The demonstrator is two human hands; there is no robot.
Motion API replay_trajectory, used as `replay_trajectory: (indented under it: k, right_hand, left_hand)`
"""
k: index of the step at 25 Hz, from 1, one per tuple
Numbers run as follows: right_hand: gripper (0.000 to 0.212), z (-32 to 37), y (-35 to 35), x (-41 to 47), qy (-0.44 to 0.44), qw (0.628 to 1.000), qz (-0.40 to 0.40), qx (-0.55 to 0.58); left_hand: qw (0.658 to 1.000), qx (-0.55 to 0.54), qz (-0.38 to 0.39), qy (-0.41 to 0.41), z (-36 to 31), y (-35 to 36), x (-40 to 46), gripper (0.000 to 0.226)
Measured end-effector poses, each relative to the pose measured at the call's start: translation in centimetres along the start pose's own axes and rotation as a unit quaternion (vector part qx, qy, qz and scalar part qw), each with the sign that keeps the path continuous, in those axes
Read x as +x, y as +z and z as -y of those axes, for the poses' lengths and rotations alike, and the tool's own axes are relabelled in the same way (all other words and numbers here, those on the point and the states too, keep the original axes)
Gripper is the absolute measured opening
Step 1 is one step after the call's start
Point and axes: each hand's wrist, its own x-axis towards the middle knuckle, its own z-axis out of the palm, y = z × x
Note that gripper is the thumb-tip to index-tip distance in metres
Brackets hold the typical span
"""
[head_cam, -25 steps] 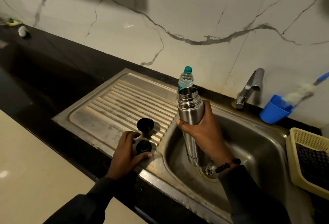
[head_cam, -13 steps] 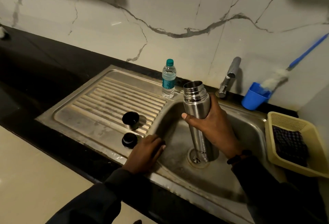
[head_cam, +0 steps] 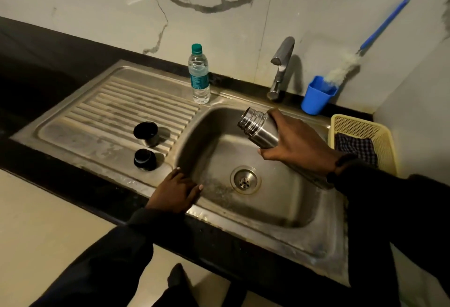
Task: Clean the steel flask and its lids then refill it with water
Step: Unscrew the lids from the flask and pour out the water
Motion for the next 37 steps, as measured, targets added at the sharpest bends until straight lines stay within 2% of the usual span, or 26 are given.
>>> replay_trajectory:
  k: [3,6,10,16,20,22,24,25,26,28,30,33,35,37]
  right_hand:
    - [0.078,-0.8,-0.2,0.0,-0.017,0.999,0.019,-0.030]
    - [0.078,-1.0,-0.6,0.1,-0.030,0.998,0.026,-0.041]
    - [0.076,-1.3,-1.0,0.4,-0.038,0.998,0.028,-0.039]
    - [0.081,-2.0,-1.8,0.8,-0.042,0.997,0.040,-0.058]
    - [0.077,-2.6,-2.4,1.1,-0.044,0.996,0.033,-0.076]
    - [0.079,-2.8,-2.6,1.4,-0.048,0.995,0.036,-0.079]
    - [0.086,-3.0,-2.8,1.8,-0.047,0.995,0.036,-0.084]
    - [0.087,-3.1,-2.9,1.9,-0.048,0.994,0.035,-0.089]
    - [0.087,-3.2,-3.0,1.9,-0.050,0.994,0.033,-0.092]
    - [0.085,-3.2,-3.4,2.0,-0.053,0.994,0.035,-0.089]
    - [0.081,-3.1,-3.9,2.3,-0.059,0.994,0.039,-0.086]
    - [0.074,-3.0,-4.4,2.7,-0.065,0.993,0.035,-0.092]
    - [0.073,-2.9,-4.6,2.9,-0.066,0.993,0.039,-0.093]
    - [0.073,-2.9,-4.8,3.1,-0.067,0.993,0.041,-0.091]
  left_hand:
    - [0.999,-0.012,0.031,-0.011,-0.3,-0.4,0.1,0.084]
    - [0.994,-0.028,0.095,-0.036,-0.6,-1.1,0.4,0.100]
    - [0.989,-0.028,0.135,-0.050,-0.6,-1.8,0.7,0.108]
    - [0.989,0.006,0.141,-0.054,-0.8,-1.8,1.2,0.091]
    - [0.973,0.046,0.224,-0.035,-0.8,-2.3,2.9,0.074]
    - [0.966,0.072,0.247,-0.019,-0.9,-2.3,3.1,0.073]
    - [0.971,0.082,0.225,0.004,-0.7,-2.1,2.9,0.071]
    - [0.969,0.111,0.216,0.042,-0.6,-1.7,2.7,0.062]
    - [0.964,0.146,0.216,0.053,-0.4,-1.6,2.4,0.054]
    - [0.972,0.147,0.170,0.061,-0.2,-1.3,2.5,0.046]
    - [0.971,0.133,0.190,0.056,-0.6,-2.3,2.6,0.048]
    - [0.963,0.133,0.231,0.026,-1.3,-2.8,2.6,0.062]
    - [0.953,0.150,0.264,0.010,-1.6,-3.1,3.0,0.055]
    - [0.949,0.146,0.281,-0.001,-1.7,-3.2,3.0,0.058]
